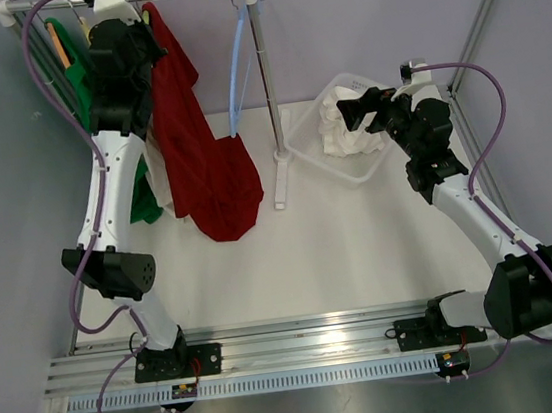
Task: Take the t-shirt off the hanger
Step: Grab a hanger with a tshirt on it with the left arm
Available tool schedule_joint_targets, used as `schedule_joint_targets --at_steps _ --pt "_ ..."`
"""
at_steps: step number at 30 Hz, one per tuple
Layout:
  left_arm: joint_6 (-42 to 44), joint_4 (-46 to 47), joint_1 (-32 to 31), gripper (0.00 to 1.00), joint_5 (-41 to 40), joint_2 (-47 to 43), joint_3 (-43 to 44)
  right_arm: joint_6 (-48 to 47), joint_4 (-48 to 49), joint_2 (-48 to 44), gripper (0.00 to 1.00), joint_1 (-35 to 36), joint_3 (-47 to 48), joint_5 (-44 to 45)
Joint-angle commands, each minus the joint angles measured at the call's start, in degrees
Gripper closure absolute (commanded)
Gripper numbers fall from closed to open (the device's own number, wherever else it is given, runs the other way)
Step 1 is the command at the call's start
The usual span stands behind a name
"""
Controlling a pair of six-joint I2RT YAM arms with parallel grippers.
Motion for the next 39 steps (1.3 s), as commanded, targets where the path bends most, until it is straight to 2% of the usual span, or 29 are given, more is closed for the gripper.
schedule_joint_targets --at_steps 1,10,19,24,28,31,33,35,36,37,39 --pt "1.9 8.9 -0.6 1.00 1.7 -6.2 0.5 -0.5 0.6 0.2 0.09 0.1 1.9 -1.3" --pt "2.4 9.8 -1.9 1.00 3.6 -7.9 -0.6 -0.7 0.2 -0.1 0.10 0.1 1.9 -1.6" --pt "7.7 7.0 -8.8 1.00 -10.7 -9.2 -1.9 -0.4 0.4 -0.6 0.10 0.1 1.8 -2.3" --pt "0.8 4.0 -9.7 1.00 -14.8 -11.7 -4.2 -0.7 0.1 -1.2 0.10 0.1 1.8 -2.2" --pt "-3.2 5.7 -10.0 1.00 -15.0 -17.4 -12.9 -1.3 -0.6 -2.1 0.10 0.1 1.5 -2.0" --pt "-6.2 2.9 -10.4 1.00 -15.8 -21.9 -18.0 -1.7 -0.7 -2.5 0.10 0.1 1.3 -1.7" --pt "-8.8 2.8 -10.5 1.00 -15.7 -25.4 -25.6 -1.7 -0.8 -2.3 0.10 0.1 1.4 -1.8" --pt "-9.8 7.3 -11.0 1.00 -15.0 -32.1 -33.6 -1.6 -0.8 -2.1 0.11 0.1 1.6 -2.0" --pt "-10.0 9.6 -11.1 1.00 -14.2 -34.4 -41.1 -1.5 -0.8 -1.9 0.11 0.1 1.7 -2.3" --pt "-10.3 12.7 -11.2 1.00 -13.9 -38.8 -44.7 -1.2 -0.7 -1.6 0.11 0.1 1.8 -2.6" --pt "-10.2 13.6 -11.9 1.00 -13.0 -42.2 -51.0 -1.0 -0.7 -1.1 0.11 0.1 2.2 -3.5"
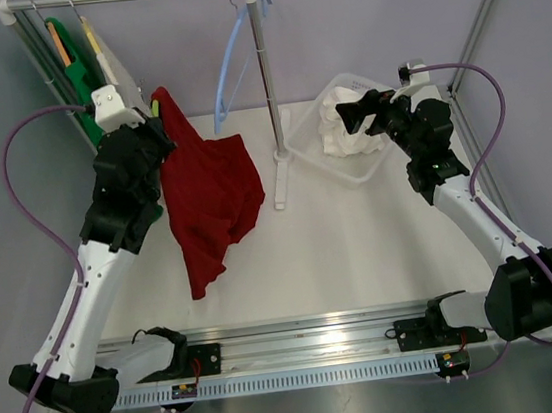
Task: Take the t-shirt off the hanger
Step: Grab a hanger with a tshirt on it with the left arm, then remove the tshirt from the hanger
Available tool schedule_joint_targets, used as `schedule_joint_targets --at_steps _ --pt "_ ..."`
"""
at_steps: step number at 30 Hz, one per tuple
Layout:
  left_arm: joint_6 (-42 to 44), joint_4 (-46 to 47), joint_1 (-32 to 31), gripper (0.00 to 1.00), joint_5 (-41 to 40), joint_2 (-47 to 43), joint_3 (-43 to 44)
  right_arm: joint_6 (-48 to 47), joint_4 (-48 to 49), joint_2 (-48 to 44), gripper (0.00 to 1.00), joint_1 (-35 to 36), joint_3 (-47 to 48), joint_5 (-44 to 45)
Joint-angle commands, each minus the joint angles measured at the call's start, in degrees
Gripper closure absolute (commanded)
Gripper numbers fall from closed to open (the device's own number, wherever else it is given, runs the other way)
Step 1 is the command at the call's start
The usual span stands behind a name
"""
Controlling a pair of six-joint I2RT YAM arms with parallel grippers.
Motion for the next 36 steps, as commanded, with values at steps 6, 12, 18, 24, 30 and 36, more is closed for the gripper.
schedule_joint_targets --at_steps 6,12,18,24,30,36 --pt "-4.0 8.9 -2.8 1.00 7.3 -18.6 -17.6 0.4 0.2 0.7 0.12 0.2 3.2 -5.0" --pt "-6.2 10.5 -3.4 1.00 16.0 -31.3 -30.7 3.5 5.5 -3.9 0.13 0.2 -1.8 -10.2" --pt "-6.8 10.1 -3.5 1.00 21.2 -41.6 -39.1 7.0 9.3 -6.7 0.13 0.3 -5.6 -16.6" --pt "-8.1 17.4 -3.5 1.00 26.4 -46.8 -48.9 6.5 11.7 -7.9 0.14 2.0 -8.3 -20.5" --pt "-9.2 23.1 -3.6 1.00 32.9 -48.8 -53.6 -0.2 13.0 -8.0 0.14 7.9 -11.0 -20.8" --pt "-7.8 26.3 -3.5 1.00 34.1 -51.3 -56.6 -3.6 18.5 -2.3 0.16 9.6 -13.5 -20.0"
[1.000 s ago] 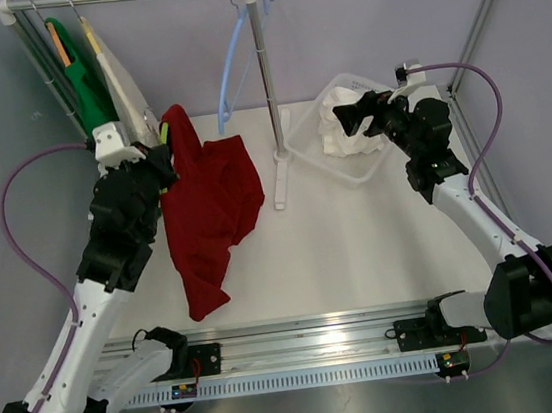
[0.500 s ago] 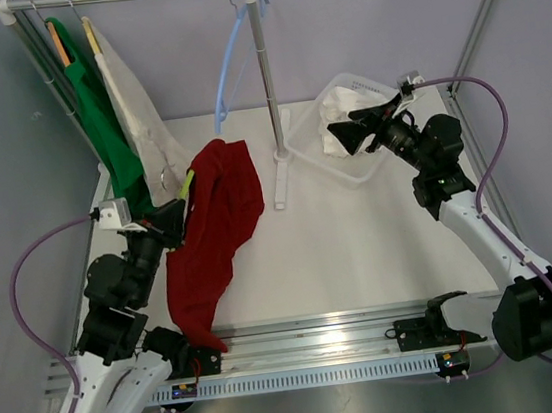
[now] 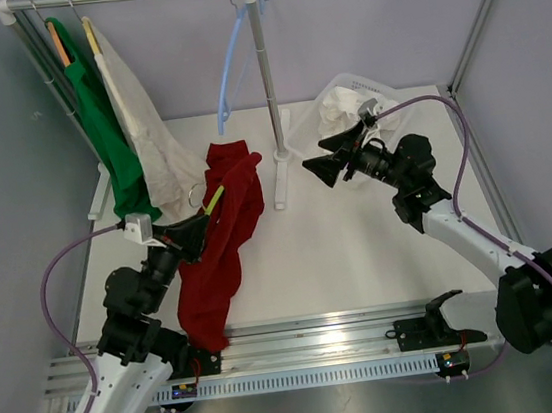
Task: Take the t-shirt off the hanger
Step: Remove the tshirt from the hanger
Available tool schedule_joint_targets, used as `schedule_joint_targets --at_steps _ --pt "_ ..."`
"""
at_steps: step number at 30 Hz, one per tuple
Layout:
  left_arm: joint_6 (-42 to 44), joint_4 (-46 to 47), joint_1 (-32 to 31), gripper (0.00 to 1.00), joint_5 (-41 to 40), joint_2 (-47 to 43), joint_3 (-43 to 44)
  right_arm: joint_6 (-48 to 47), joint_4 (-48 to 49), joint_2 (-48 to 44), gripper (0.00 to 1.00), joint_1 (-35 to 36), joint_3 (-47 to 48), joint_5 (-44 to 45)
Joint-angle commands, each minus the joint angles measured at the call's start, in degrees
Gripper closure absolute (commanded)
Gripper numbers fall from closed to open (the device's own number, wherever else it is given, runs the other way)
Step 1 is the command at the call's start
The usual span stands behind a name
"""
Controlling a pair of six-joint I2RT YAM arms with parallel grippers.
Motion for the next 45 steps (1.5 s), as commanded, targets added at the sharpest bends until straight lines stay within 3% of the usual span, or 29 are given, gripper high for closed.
schedule_joint_targets --at_steps 1,6,11,36,45 --pt "0.3 12.0 -0.3 1.00 3.0 -2.0 -1.6 -3.9 8.4 3.6 0.16 0.5 -2.7 -0.6" --pt "1.6 19.6 -0.4 1.00 7.3 -2.0 -5.6 -5.2 17.1 9.9 0.16 2.4 -4.8 -1.9" --pt "2.4 22.7 -0.3 1.00 11.5 0.3 -6.4 -6.2 17.3 11.5 0.18 4.9 -3.4 -2.1" --pt "2.0 23.8 -0.3 1.00 12.9 0.0 -6.2 -8.1 12.3 6.8 0.15 8.0 -4.1 0.6" --pt "3.4 23.8 -0.4 1.00 10.5 2.2 -5.4 -3.4 5.8 9.6 0.19 8.7 1.7 -3.5"
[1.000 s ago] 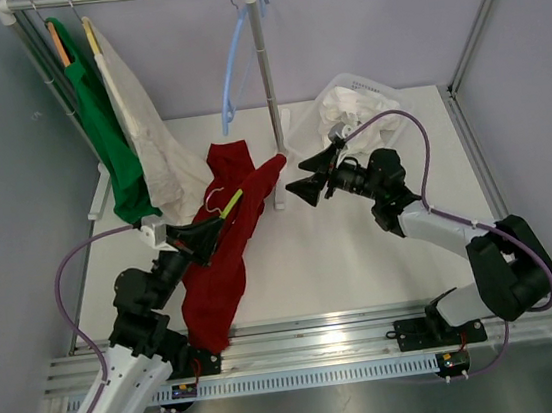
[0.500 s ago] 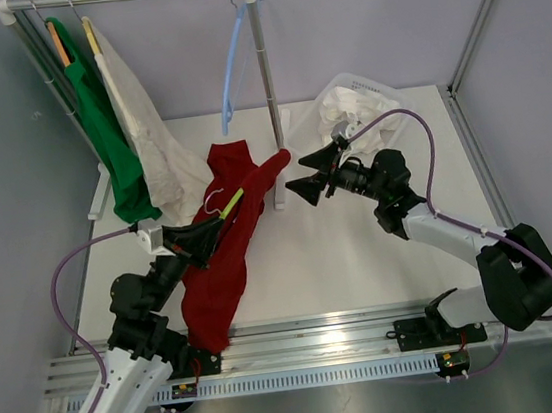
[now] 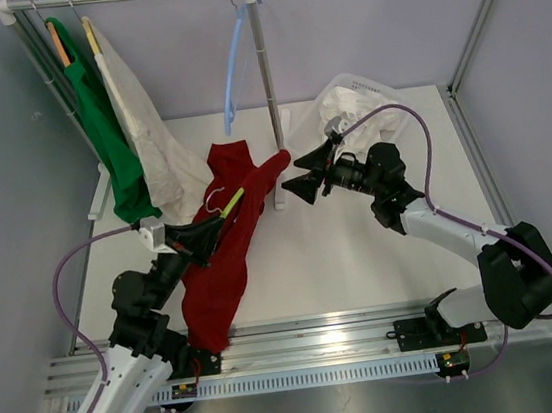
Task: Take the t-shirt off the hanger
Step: Remove the tshirt from the hanger
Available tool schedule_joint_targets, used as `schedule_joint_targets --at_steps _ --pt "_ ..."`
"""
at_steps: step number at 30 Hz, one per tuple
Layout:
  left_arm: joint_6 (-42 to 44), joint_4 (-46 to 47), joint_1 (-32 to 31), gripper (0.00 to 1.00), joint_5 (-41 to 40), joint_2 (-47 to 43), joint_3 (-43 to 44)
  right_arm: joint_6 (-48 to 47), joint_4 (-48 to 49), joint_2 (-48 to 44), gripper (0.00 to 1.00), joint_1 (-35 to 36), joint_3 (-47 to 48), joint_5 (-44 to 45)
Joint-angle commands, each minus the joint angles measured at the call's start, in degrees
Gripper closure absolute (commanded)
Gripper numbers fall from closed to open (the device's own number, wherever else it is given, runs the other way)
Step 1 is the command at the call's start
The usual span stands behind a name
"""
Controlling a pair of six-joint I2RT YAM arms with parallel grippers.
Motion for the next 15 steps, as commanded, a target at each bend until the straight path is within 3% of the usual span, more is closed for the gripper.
schedule_joint_targets --at_steps 1,7,10,15 --pt "1.4 6.7 -0.3 1.00 -1.4 1.3 2.1 3.0 0.5 0.4 0.19 1.3 3.0 -3.1" --pt "2.0 9.0 -0.4 1.00 -2.1 3.3 2.3 4.3 1.2 1.0 0.20 5.2 3.8 -1.3" --pt "2.5 11.0 -0.4 1.00 -0.8 3.9 2.3 4.0 -6.8 2.0 0.24 7.8 7.6 2.5" --pt "3.5 12.3 -0.6 1.00 -0.7 3.4 3.4 3.2 -12.6 1.0 0.22 13.5 11.0 12.0"
